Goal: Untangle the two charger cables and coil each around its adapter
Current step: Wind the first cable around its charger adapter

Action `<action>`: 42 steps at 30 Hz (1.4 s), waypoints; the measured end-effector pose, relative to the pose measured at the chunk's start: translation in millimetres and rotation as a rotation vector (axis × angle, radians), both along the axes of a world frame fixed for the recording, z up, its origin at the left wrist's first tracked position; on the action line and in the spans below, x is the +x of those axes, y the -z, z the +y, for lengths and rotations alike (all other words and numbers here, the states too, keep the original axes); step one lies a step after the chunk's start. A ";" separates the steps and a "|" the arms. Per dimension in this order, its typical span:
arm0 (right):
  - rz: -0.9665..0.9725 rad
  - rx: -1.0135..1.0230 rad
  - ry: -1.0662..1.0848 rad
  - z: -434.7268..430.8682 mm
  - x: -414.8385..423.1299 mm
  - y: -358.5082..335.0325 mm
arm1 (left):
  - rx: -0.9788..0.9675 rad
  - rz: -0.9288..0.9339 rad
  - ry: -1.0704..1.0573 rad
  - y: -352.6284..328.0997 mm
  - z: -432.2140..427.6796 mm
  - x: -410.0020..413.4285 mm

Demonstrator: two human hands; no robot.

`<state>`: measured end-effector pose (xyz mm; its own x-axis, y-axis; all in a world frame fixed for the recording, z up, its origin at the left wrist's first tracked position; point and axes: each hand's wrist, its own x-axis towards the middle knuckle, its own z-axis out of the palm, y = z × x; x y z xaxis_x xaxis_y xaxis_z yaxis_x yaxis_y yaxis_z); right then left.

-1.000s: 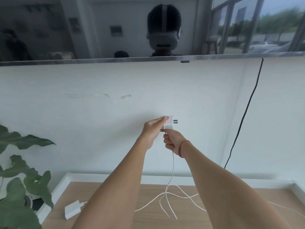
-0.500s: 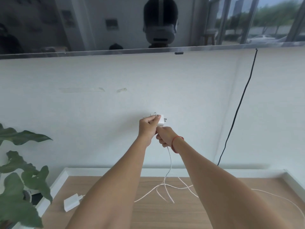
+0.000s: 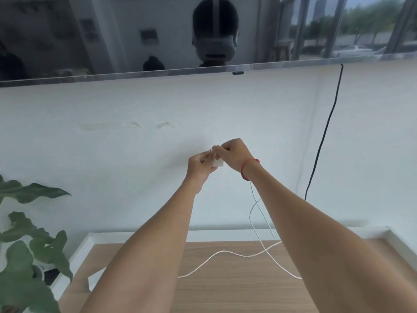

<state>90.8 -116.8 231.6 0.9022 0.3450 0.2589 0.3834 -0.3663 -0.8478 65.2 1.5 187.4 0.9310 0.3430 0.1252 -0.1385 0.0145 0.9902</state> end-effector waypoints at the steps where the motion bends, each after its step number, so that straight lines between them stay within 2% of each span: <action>1: 0.003 0.004 0.000 0.0 0.7 -0.6 | -0.022 0.014 0.017 -1.4 -1.2 -1.3; 5: 0.031 0.005 -0.021 -0.5 3.9 -4.3 | -0.109 0.091 0.064 -8.5 -4.2 -6.6; 11: -0.009 -0.009 -0.014 -11.5 15.1 -29.0 | -0.179 0.086 0.126 -18.2 -0.9 -5.9; 15: 0.012 -0.038 -0.018 -9.1 19.3 -32.9 | -0.102 0.054 0.173 -15.7 3.8 -4.6; 20: 0.113 -0.060 -0.111 -2.7 18.9 -31.0 | -0.010 0.079 0.130 -10.4 10.8 -8.2; 25: 0.097 -0.012 -0.067 0.1 24.0 -26.4 | 0.014 0.100 0.114 -12.5 20.2 -12.0; 31: 0.148 0.197 0.039 1.5 29.2 -24.8 | -0.046 0.048 0.161 -29.1 21.0 -16.7; 37: 0.409 0.448 0.067 6.9 32.4 -6.3 | -0.114 -0.052 0.203 -52.6 14.4 -15.4; 42: 0.414 0.338 0.045 19.0 20.0 11.4 | 0.051 -0.131 0.065 -63.7 6.3 -4.7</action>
